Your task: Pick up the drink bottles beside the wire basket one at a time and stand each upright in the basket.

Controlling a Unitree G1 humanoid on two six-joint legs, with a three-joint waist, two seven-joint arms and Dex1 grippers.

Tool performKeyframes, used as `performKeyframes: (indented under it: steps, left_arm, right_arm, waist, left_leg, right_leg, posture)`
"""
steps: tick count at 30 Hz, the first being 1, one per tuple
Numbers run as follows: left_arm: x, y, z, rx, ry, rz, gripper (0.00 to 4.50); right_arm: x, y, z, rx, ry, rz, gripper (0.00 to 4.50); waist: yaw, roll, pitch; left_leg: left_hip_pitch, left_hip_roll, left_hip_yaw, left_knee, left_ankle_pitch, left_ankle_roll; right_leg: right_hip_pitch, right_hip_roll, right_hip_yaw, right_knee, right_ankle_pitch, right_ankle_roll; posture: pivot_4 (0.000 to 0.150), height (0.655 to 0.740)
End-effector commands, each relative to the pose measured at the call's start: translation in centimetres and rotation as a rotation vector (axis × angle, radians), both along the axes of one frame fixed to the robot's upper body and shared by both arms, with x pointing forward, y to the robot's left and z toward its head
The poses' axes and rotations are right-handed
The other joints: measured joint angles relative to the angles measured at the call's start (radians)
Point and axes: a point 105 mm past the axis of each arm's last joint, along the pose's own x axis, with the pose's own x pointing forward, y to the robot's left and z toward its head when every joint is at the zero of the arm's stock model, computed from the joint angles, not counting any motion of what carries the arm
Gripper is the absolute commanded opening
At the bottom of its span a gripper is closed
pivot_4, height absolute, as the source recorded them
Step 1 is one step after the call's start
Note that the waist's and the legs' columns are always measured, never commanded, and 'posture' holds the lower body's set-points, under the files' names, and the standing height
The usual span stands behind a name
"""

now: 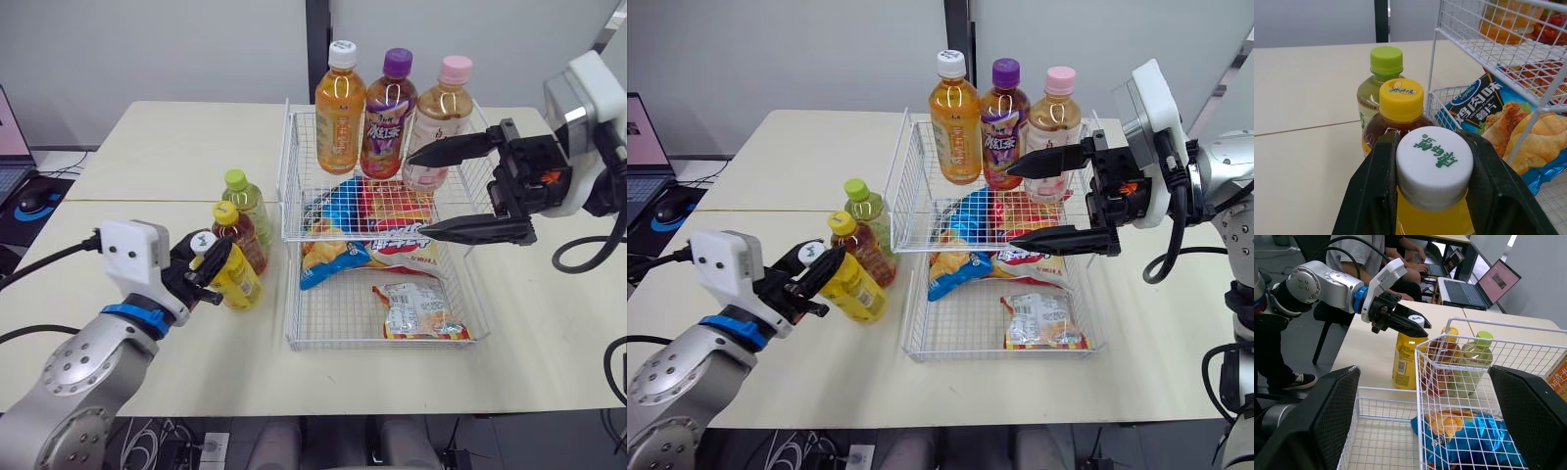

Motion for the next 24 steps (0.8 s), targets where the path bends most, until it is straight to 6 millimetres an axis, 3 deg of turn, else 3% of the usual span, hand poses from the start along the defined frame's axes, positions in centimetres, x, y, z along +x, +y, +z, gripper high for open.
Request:
performKeyframes:
  steps: [1,7,14,19,24]
  left_arm:
    - [-1.7,0.2,2.8,0.009,-0.087,-0.047,1.39]
    - [-3.1,0.1,4.9,-0.062,-0.022,-0.203,1.39]
    - [-3.8,2.0,11.7,0.009,-0.047,-0.33,1.39]
    - [-3.6,3.1,15.7,0.046,-0.063,-0.377,1.39]
    - [-3.2,3.0,18.9,0.095,-0.089,-0.46,1.39]
  right_arm:
    - [-0.1,0.0,0.6,-0.001,-0.038,0.027,4.5]
    - [0.1,0.1,0.9,-0.002,-0.046,0.066,4.5]
    - [0.3,-1.0,1.8,0.001,-0.095,0.001,4.5]
    - [0.2,-1.4,1.9,0.002,-0.106,-0.042,4.5]
    - [0.0,-1.9,2.1,0.011,-0.113,-0.087,4.5]
  waist:
    - [0.0,0.0,0.0]
    - [0.0,0.0,0.0]
    - [0.002,0.001,0.001]
    - [-0.007,0.001,0.002]
    - [-0.016,0.001,0.002]
  left_leg:
    - [0.0,0.0,0.0,0.0,0.0,0.0]
    - [0.0,0.0,-0.002,0.0,0.0,0.0]
    - [0.0,0.0,0.0,-0.001,0.0,0.0]
    - [0.0,0.0,0.003,-0.002,0.0,0.0]
    - [-0.001,-0.001,0.003,-0.003,0.0,0.0]
  right_leg:
    - [0.0,0.0,0.0,0.0,0.0,0.0]
    - [0.0,-0.001,0.0,0.0,0.0,0.0]
    - [-0.001,0.0,-0.002,-0.001,-0.001,-0.001]
    - [-0.001,0.001,-0.001,-0.001,-0.001,-0.001]
    - [-0.002,0.002,-0.002,-0.001,-0.001,-0.001]
  posture:
    - [0.15,0.74]
    - [0.15,0.74]
    - [0.15,0.74]
    - [0.15,0.74]
    - [0.15,0.74]
